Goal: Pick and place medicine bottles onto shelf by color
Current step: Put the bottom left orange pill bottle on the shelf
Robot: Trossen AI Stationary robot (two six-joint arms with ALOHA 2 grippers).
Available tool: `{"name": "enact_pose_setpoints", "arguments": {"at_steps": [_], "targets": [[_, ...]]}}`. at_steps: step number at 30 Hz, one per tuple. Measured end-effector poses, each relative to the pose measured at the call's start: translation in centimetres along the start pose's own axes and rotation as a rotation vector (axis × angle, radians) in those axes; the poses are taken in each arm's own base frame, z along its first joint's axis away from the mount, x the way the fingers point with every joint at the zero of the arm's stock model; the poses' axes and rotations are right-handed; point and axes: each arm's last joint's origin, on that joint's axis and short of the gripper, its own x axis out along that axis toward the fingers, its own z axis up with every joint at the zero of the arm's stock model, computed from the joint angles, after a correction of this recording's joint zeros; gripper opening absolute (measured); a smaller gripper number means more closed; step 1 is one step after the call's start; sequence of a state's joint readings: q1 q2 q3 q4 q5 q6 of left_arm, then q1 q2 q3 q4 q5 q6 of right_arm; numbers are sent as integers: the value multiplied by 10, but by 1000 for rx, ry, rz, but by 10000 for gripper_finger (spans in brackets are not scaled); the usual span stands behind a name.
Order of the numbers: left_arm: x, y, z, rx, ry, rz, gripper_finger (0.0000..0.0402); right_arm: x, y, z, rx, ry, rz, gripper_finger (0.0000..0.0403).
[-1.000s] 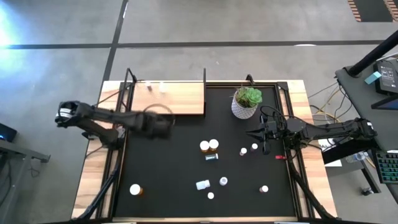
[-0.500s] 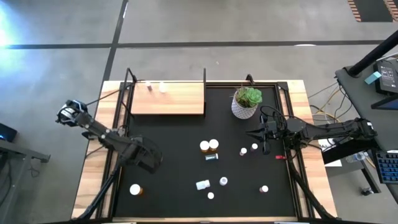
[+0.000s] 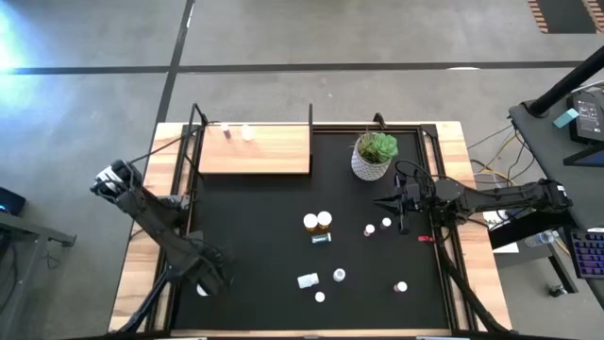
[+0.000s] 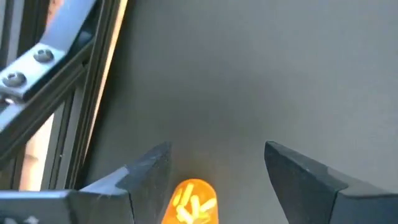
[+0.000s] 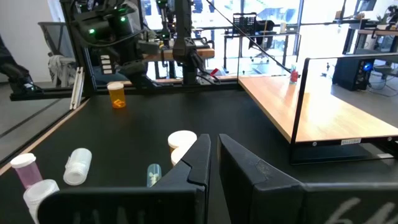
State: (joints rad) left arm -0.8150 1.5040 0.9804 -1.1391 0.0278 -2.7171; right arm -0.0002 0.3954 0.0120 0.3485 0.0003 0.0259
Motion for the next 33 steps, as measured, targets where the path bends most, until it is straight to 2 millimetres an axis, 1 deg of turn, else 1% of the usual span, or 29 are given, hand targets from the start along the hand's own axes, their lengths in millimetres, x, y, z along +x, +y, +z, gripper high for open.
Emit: {"name": "enact_pose_setpoints", "arguments": {"at_steps": [2, 7, 13, 16, 21, 24, 27, 33], "targets": [[2, 2, -5, 12, 4, -3, 240, 0, 0, 0, 0, 0, 0, 22], [6, 2, -14, -27, 45, 18, 240, 0, 0, 0, 0, 0, 0, 22], [6, 3, -18, -53, 66, 50, 244, 0, 0, 0, 0, 0, 0, 22], [6, 3, -20, -68, 96, 64, 266, 0, 0, 0, 0, 0, 0, 22], [6, 4, -23, -73, 117, 64, 321, 0, 0, 0, 0, 0, 0, 22], [6, 6, -27, -107, 151, 79, 346, 0, 0, 0, 0, 0, 0, 22], [5, 7, -30, -141, 176, 79, 358, 0, 0, 0, 0, 0, 0, 22], [6, 7, -31, -201, 184, 81, 360, 0, 0, 0, 0, 0, 0, 22]]}}
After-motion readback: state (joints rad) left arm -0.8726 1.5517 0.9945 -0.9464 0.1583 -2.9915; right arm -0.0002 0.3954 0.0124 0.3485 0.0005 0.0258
